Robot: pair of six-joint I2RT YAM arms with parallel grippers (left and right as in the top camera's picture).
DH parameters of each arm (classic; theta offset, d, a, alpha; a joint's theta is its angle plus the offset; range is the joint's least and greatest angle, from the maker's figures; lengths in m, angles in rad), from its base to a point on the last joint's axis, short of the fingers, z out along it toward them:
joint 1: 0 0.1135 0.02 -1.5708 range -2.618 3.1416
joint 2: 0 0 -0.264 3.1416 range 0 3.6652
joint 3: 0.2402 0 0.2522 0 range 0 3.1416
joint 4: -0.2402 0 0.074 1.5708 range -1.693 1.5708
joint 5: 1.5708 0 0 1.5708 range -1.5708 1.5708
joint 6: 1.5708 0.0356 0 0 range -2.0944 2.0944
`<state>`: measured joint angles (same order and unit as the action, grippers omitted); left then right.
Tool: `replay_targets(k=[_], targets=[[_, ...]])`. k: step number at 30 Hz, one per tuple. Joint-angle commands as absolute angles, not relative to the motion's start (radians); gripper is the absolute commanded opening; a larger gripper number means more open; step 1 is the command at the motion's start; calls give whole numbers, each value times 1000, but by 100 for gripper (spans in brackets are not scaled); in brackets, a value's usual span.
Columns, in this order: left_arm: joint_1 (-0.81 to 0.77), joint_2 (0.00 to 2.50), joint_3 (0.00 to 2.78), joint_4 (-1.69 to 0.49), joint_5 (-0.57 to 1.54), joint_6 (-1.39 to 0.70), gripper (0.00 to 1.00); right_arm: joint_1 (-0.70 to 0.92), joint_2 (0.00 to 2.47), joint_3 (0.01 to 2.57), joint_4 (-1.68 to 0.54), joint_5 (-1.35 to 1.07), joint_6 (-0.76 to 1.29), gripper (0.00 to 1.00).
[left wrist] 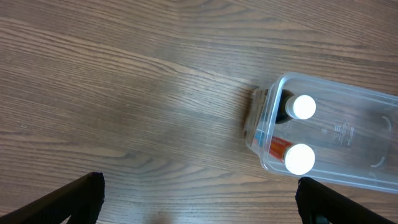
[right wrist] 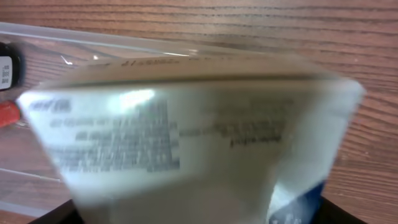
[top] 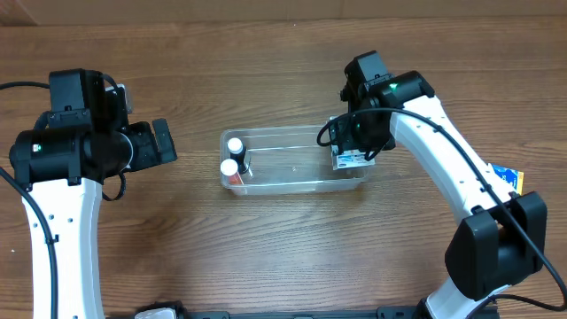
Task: Pack container
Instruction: 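Carry the white box into the container's right end and release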
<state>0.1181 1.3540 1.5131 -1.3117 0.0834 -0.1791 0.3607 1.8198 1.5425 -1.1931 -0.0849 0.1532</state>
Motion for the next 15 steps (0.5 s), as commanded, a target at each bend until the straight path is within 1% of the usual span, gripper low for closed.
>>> replay_targets(k=[1, 4, 6, 15], targets=[[119, 1355, 1507, -1308, 94, -156, 100, 361, 1813, 1487, -1166, -107, 162, 79], [119, 1355, 1507, -1308, 94, -156, 100, 361, 1813, 1460, -1143, -107, 165, 79], [119, 1355, 1507, -1308, 94, -156, 100, 361, 1813, 1457, -1138, -107, 165, 82], [119, 1355, 1507, -1308, 94, -155, 100, 361, 1813, 1457, -1109, -107, 165, 82]])
